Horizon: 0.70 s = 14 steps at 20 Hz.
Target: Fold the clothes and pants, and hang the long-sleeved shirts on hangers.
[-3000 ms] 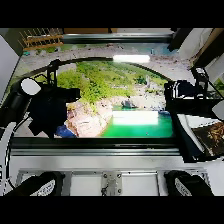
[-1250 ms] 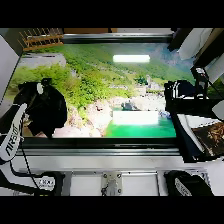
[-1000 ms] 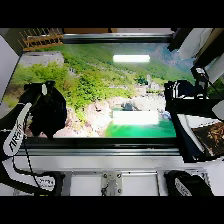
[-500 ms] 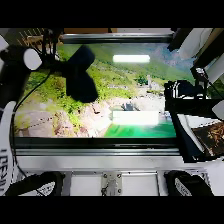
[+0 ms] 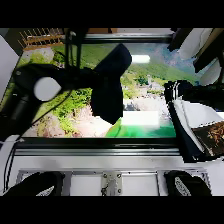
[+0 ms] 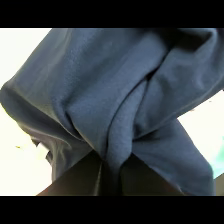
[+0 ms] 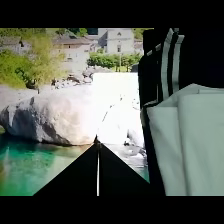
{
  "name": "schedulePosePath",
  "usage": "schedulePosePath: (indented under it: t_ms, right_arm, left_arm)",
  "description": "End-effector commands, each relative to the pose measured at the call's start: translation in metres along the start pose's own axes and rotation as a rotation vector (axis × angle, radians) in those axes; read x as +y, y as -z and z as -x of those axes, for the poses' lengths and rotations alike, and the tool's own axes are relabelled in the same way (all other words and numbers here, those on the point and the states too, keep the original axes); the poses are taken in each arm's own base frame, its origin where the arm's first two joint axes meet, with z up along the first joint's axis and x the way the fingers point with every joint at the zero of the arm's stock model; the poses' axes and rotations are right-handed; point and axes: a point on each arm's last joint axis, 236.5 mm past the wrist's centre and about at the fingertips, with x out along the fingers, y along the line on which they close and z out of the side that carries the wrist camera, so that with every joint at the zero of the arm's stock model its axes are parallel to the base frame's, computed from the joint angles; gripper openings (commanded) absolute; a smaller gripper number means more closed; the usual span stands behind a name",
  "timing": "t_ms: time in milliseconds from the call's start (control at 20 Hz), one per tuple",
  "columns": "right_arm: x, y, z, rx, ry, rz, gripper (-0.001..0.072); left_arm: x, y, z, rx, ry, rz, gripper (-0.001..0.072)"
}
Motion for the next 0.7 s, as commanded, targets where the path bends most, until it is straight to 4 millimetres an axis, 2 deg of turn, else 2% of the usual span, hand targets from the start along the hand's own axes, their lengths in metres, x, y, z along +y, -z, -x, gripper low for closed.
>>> schedulePosePath:
  t_ms: [0,50,150,300,350,450,650]
  right_arm:
    - [-0.017,-0.011,0.006,-0.044,0.042,-0.013,0.0014]
    - [-0.017,-0.011,0.006,-0.044,0.044,-0.014,0.0015]
    - [-0.017,-0.011,0.006,-0.043,0.043,-0.014,0.0014]
    - [-0.015,-0.009,0.006,-0.039,0.036,-0.018,0.0014]
    - [-0.015,-0.008,0.006,-0.034,0.036,-0.018,0.0014]
    - [-0.015,-0.004,0.006,-0.018,0.034,-0.019,0.0014]
    - [-0.012,0.008,0.006,0.035,0.024,-0.023,0.0014]
  left_arm:
    - [0.01,0.024,-0.043,0.016,-0.009,0.128,0.0341]
    - [0.029,0.03,-0.046,0.047,-0.046,0.162,0.0689]
    - [0.075,0.051,-0.046,0.143,-0.137,0.236,0.0679]
    - [0.121,0.102,-0.049,0.35,-0.239,0.315,0.0679]
    - [0.132,0.118,-0.053,0.417,-0.26,0.325,0.0679]
    - [0.14,0.147,-0.072,0.527,-0.232,0.353,0.0679]
    - [0.166,0.19,-0.115,0.636,-0.195,0.512,0.0679]
